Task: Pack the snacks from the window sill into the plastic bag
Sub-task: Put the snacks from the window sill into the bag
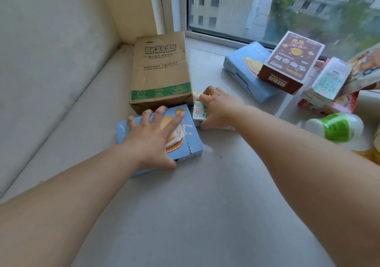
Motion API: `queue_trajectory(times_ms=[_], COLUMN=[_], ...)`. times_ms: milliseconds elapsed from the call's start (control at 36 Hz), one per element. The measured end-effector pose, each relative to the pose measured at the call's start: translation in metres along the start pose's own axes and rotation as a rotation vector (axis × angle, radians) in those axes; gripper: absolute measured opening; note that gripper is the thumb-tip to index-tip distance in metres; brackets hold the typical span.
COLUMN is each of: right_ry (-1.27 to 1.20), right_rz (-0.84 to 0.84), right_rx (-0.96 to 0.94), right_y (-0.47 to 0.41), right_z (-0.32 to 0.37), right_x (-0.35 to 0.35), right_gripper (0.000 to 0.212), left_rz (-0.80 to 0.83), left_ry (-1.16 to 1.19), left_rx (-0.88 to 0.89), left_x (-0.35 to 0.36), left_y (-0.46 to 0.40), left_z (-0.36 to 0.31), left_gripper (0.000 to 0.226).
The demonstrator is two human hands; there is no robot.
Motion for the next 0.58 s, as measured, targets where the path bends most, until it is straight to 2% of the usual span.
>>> queue_trajectory(times_ms=[167,222,306,389,444,583], right_ry=[-0.25,-0.325,-0.377,-0.436,-0.588,-0.948], right_rz=[-0.164,-0.188,-0.134,-0.04,-0.014,-0.146], right_rx=[0.227,0.296,0.41,0.525,0.626,0.682], right_y=[0.061,0.088,0.124,0.16,0.183,0.243], right_z=[-0.002,-0.004,-0.004,-0.001,-0.001,0.0], right_x=[0.031,0.037,0.043,0.048,0.044,0.012], right_gripper=[0.062,0.067,0.078,0.065,0.061,0.046], left_rz=[0.039,0.063,0.095,0.087,0.089,0.009], left_ry=[0.018,-0.001,-0.03,-0.01,0.026,0.17], left_rx=[-0.065,-0.076,-0.083,-0.114,-0.152,-0.26], left_x=[0.001,0.0,-0.002,-0.003,-0.005,-0.03], left_y=[0.01,0.016,0.03,0.051,0.067,0.099], left_z=[-0.014,-0.02,-0.034,-0.053,-0.063,-0.078], left_gripper=[0.119,0.12,0.121,0.119,0.118,0.124])
Point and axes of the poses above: each hand's wrist, its own y-axis away from the middle knuckle, its own x-axis out of the palm, z = x × y, the point moved 1 cm from there along -y, towards the middle knuckle, and after that the axes turned 2 degrees about -x, right-handed, at the moved point
